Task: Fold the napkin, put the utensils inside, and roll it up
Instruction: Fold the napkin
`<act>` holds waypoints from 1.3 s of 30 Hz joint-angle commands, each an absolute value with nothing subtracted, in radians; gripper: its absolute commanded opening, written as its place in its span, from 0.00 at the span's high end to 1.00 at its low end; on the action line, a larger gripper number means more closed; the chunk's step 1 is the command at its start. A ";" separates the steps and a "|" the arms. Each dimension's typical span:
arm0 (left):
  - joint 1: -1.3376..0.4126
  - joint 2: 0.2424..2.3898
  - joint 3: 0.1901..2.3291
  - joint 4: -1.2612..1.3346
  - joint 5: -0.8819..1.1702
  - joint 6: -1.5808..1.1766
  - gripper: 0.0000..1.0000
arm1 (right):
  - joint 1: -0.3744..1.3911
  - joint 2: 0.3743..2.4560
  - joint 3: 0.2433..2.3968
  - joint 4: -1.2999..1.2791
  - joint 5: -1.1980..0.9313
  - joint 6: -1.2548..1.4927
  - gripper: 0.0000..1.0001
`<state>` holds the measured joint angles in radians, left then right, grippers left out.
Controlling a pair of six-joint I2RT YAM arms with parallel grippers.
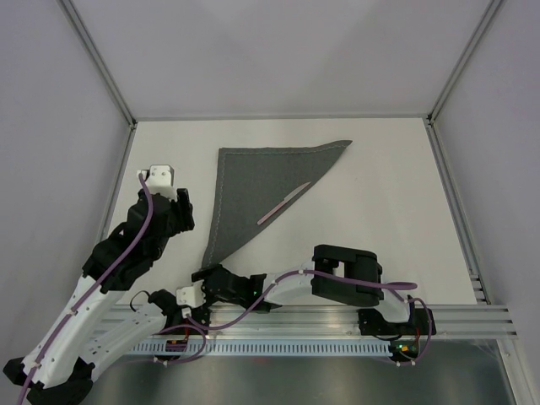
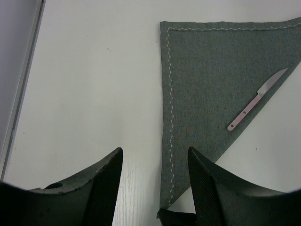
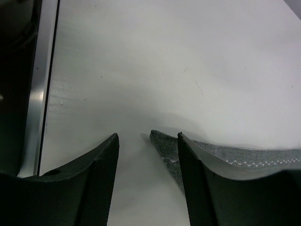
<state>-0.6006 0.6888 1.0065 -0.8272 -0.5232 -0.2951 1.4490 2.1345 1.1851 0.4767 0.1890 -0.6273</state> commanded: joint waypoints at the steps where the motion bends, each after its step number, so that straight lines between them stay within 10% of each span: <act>1: -0.600 0.695 0.999 -0.828 -0.525 -0.417 0.37 | 1.447 2.177 1.204 0.534 0.219 -0.655 0.40; 11: -0.600 0.696 0.991 -0.819 -0.520 -0.410 0.37 | 1.428 2.214 1.218 0.537 0.233 -0.660 0.44; 29: -0.600 0.695 0.965 -0.795 -0.517 -0.397 0.37 | 1.391 2.223 1.246 0.494 0.232 -0.632 0.94; 39: -0.600 0.692 0.965 -0.790 -0.518 -0.394 0.37 | 1.370 2.178 1.288 0.440 0.230 -0.614 1.00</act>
